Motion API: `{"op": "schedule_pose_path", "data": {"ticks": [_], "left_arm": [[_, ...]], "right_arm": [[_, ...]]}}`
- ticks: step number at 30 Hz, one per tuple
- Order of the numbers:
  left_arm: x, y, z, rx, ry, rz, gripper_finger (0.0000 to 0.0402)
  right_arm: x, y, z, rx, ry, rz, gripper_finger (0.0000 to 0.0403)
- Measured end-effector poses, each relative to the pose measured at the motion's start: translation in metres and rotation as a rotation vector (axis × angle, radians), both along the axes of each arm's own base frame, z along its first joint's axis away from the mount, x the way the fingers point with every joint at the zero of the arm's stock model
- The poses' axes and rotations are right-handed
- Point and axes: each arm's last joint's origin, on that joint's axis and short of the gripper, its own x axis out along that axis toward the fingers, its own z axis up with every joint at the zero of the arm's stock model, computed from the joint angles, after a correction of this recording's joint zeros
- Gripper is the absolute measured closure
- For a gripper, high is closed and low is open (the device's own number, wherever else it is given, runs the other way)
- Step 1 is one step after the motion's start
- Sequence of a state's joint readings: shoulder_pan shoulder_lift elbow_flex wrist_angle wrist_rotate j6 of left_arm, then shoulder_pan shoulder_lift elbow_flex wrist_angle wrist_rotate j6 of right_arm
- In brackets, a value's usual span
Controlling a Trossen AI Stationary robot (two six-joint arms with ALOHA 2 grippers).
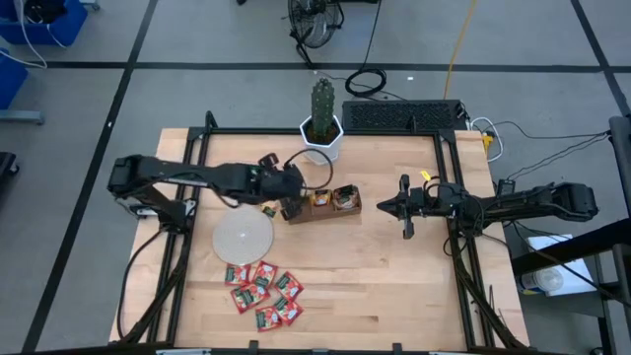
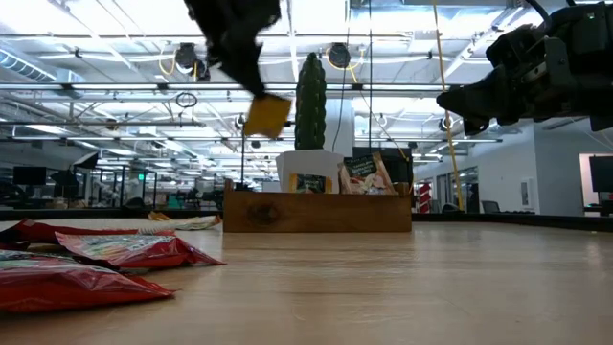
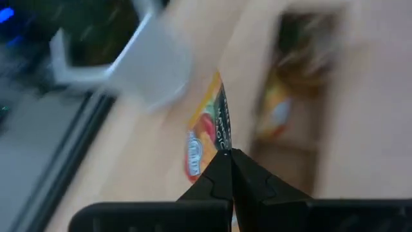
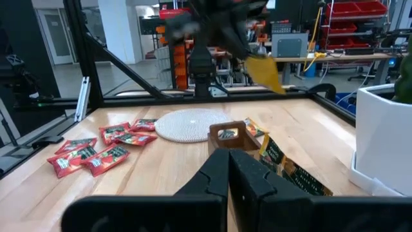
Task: Pick & Place Tea
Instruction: Put the yellow tea bag into the middle section of the wooden organizer
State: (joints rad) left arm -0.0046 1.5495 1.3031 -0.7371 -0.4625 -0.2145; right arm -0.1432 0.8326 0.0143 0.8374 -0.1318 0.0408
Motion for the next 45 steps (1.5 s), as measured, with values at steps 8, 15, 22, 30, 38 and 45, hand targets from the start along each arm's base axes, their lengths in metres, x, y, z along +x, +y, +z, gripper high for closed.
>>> {"op": "schedule_pose_path", "data": {"ticks": [8,15,22,30,38,45], "left_arm": [[0.015,0.002,-0.023,-0.229,-0.24,-0.299,0.0401],[0.007,0.021,-0.063,-0.356,-0.33,-0.313,0.0401],[-0.002,0.04,-0.081,-0.398,-0.358,-0.27,0.0401],[0.004,0.051,-0.1,-0.44,-0.362,-0.27,0.0401],[0.011,0.064,-0.124,-0.495,-0.347,-0.223,0.0401],[0.011,0.067,-0.119,-0.441,-0.365,-0.18,0.0401]], "right_arm": [[0.0,0.0,0.0,0.0,0.003,0.0,0.0403],[0.0,0.0,0.0,0.0,-0.002,0.0,0.0403],[0.0,0.0,-0.001,0.001,0.005,0.0,0.0403],[0.0,0.0,0.0,0.0,0.004,0.0,0.0403],[0.0,0.0,0.0,0.0,0.0,0.0,0.0403],[0.0,0.0,-0.001,0.0,0.005,0.0,0.0403]]}}
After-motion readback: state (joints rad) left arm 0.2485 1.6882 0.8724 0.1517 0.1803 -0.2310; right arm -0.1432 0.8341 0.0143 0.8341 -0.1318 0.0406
